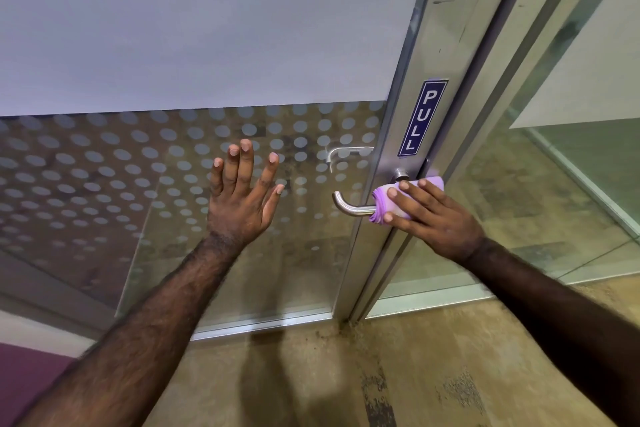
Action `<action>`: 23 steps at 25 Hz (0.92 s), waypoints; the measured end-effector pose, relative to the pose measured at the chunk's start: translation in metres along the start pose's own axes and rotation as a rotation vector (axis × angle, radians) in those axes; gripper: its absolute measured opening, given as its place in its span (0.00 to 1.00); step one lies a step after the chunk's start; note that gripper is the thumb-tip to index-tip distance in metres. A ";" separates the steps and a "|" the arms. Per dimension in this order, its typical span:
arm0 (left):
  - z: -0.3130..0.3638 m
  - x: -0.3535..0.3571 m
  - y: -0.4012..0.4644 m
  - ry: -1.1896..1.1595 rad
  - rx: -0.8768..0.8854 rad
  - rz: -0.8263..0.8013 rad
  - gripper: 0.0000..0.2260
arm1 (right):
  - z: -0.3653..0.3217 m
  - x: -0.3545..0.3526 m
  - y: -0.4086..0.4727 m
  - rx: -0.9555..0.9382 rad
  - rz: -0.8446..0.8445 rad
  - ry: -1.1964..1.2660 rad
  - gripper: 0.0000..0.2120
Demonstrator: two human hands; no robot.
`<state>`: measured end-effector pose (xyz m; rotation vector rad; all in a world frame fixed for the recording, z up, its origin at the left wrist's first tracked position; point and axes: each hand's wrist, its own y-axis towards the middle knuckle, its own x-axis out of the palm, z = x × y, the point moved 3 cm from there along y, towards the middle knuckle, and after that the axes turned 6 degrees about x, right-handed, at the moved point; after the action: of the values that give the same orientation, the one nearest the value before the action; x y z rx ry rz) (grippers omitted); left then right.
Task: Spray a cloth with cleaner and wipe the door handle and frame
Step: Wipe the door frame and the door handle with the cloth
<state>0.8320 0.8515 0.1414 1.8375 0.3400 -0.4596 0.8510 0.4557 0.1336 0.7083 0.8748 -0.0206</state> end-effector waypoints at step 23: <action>0.002 0.001 0.001 -0.001 0.012 0.014 0.36 | -0.130 -0.004 0.116 0.754 -0.003 0.036 0.24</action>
<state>0.8334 0.8493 0.1411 1.8501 0.3244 -0.4533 0.7924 0.6195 0.1455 1.4126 0.9005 -0.3564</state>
